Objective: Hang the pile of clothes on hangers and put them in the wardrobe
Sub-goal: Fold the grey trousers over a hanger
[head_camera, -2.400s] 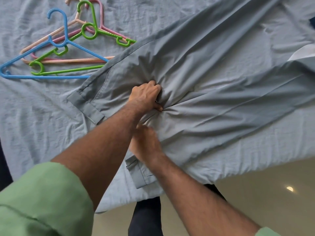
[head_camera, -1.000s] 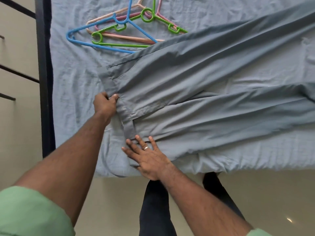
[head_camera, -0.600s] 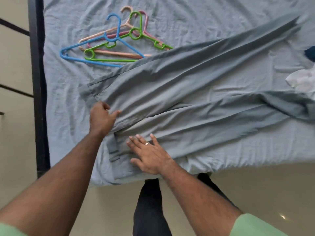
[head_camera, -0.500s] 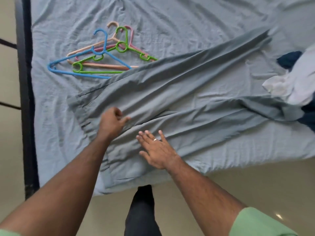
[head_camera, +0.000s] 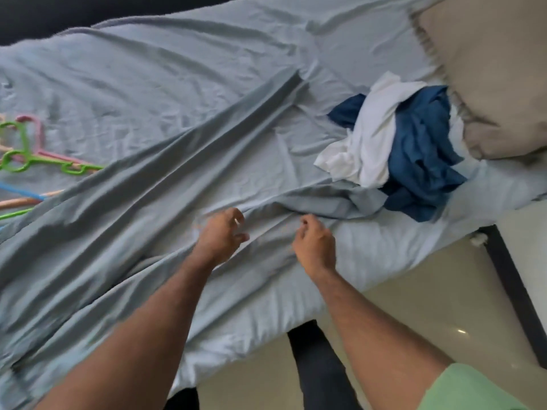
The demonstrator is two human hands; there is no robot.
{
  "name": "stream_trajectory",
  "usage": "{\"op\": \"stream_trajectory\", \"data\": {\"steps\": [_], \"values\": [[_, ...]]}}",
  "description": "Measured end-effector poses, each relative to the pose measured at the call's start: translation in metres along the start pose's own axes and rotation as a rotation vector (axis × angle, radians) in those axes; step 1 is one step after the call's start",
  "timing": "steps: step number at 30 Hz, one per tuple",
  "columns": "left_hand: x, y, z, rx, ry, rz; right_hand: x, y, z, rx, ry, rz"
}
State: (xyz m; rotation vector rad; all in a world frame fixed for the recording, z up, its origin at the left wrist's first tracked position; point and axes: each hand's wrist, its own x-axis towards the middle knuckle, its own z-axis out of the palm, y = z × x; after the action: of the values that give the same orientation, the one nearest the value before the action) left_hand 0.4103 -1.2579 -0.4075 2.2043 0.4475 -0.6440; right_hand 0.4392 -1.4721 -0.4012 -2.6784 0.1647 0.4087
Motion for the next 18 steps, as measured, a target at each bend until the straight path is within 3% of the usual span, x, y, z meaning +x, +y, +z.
{"op": "stream_trajectory", "data": {"steps": [8,14,16,18], "values": [[0.089,0.164,0.084,0.236,-0.08,0.255,0.104,0.133,-0.087,0.201,0.223,0.291],[0.136,0.246,0.127,0.402,-0.183,0.321,0.147,0.167,-0.103,0.471,0.081,0.545],[0.142,0.262,0.139,0.452,-0.253,0.288,0.153,0.167,-0.105,0.568,0.021,0.49],[0.146,0.269,0.147,0.463,-0.222,0.273,0.153,0.161,-0.108,0.646,-0.017,0.385]]}}
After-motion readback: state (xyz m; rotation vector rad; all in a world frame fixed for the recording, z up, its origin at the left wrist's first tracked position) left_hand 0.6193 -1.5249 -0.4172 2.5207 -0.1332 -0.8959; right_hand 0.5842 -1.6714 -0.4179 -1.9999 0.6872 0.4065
